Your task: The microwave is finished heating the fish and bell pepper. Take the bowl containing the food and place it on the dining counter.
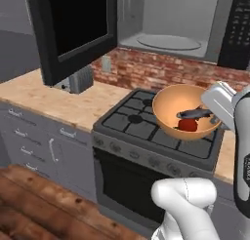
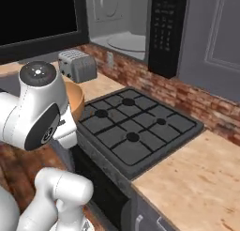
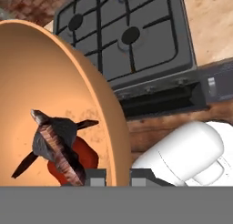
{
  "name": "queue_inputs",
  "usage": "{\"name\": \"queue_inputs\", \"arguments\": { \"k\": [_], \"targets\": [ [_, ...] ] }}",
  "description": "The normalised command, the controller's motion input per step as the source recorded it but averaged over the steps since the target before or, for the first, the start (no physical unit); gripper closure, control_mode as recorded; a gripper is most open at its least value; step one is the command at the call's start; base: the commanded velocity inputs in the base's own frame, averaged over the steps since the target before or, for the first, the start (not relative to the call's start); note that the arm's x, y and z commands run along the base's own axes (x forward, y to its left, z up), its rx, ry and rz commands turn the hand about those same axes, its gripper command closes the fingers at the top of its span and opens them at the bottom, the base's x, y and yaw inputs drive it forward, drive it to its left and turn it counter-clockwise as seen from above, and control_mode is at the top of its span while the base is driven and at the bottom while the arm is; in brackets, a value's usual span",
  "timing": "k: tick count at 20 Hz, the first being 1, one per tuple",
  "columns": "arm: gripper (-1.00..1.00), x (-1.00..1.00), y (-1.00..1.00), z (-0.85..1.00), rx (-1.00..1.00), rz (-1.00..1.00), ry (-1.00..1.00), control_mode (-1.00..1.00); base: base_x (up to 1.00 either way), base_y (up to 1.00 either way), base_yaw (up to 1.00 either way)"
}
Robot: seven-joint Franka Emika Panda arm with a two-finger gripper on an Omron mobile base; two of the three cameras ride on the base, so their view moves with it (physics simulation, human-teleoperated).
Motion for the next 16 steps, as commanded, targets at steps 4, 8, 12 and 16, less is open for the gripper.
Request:
{"name": "queue_inputs", "arguments": {
  "k": [4,8,12,16],
  "targets": [
    [1.0,0.0,0.0,0.0,0.0,0.0,0.0,1.0,-0.01,0.0,1.0],
    [1.0,0.0,0.0,0.0,0.0,0.0,0.0,1.0,-0.04,0.0,1.0],
    [1.0,0.0,0.0,0.0,0.0,0.0,0.0,1.0,-0.03,0.0,0.99],
    [1.0,0.0,0.0,0.0,0.0,0.0,0.0,1.0,0.0,0.02,0.96]
  ]
}}
